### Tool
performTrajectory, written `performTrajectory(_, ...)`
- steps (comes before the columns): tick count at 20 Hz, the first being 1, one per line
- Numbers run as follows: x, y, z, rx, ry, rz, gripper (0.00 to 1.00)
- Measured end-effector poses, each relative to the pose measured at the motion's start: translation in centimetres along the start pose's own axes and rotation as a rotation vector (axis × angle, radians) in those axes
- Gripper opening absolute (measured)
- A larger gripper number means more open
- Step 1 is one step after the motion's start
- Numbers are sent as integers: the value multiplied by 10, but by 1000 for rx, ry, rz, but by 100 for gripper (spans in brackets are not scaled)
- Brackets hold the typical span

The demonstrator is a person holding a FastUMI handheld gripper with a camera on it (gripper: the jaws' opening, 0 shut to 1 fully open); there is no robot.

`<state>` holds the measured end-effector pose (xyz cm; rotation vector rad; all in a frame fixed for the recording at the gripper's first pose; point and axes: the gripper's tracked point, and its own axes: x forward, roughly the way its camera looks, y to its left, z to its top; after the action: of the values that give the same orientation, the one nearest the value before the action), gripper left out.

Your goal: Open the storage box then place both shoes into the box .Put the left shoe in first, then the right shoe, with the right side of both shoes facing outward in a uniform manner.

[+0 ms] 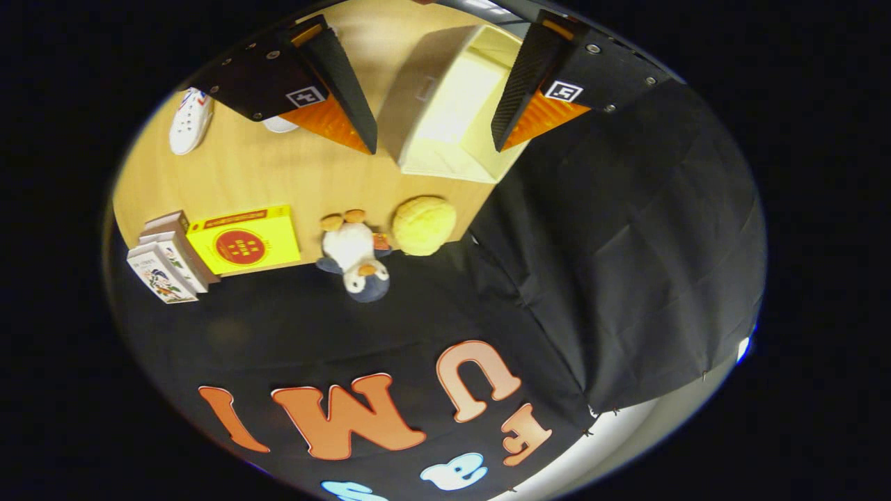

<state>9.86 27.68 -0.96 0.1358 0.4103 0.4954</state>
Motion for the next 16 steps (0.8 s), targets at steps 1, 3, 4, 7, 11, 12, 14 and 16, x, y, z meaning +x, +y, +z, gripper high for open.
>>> performTrajectory(1, -7, -17, -6, -15, 4, -30, 98)
performTrajectory(3, -17, -52, -22, -29, 18, -97, 98)
performTrajectory(4, -21, -70, -31, -30, 27, -137, 97)
performTrajectory(7, -29, -116, -68, -25, 83, -233, 96)
performTrajectory(11, -35, -164, -113, -30, 164, -333, 86)
performTrajectory(12, -32, -169, -121, -25, 181, -342, 82)
performTrajectory(14, -24, -173, -138, -7, 220, -346, 77)
performTrajectory(16, -13, -175, -150, -4, 250, -344, 73)
